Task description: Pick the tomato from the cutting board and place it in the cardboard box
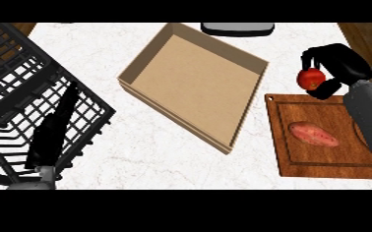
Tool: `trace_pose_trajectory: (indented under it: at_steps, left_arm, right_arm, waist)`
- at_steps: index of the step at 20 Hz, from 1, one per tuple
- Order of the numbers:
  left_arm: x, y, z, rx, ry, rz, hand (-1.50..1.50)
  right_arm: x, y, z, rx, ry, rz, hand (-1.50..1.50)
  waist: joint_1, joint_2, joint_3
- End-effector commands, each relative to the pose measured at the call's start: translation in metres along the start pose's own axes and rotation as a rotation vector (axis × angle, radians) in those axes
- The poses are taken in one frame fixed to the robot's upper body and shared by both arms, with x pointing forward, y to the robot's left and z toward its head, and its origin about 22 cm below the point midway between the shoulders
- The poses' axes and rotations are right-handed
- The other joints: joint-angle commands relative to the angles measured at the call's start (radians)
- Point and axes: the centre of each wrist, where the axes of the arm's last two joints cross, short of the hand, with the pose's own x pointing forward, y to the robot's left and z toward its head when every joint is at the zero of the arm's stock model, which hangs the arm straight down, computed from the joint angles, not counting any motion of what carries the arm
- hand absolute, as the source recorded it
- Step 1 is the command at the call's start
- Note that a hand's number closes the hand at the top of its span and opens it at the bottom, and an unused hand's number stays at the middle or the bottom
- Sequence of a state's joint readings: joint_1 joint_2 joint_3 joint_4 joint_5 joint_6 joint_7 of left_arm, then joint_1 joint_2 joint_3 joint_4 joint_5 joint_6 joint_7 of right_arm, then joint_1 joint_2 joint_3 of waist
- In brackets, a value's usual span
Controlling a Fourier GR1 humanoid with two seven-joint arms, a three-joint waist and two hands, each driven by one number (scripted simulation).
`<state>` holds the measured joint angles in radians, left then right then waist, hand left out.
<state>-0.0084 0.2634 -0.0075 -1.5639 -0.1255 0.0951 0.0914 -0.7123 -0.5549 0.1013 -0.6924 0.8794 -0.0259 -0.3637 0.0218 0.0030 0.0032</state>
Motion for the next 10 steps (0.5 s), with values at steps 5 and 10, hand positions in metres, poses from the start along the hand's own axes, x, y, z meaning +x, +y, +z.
trace_pose_trajectory:
  at_steps: [5, 10]
  left_arm:
    - [-0.005, 0.004, -0.001, 0.026, 0.050, 0.004, 0.00]
    - [-0.011, -0.004, 0.011, 0.001, 0.043, 0.002, 0.00]
  right_arm:
    - [0.019, -0.043, -0.016, -0.188, -0.297, -0.346, 1.50]
    - [0.057, -0.081, -0.033, -0.191, -0.449, -0.497, 1.50]
  waist:
    - [-0.029, -0.007, -0.003]
    - [-0.022, -0.009, -0.004]
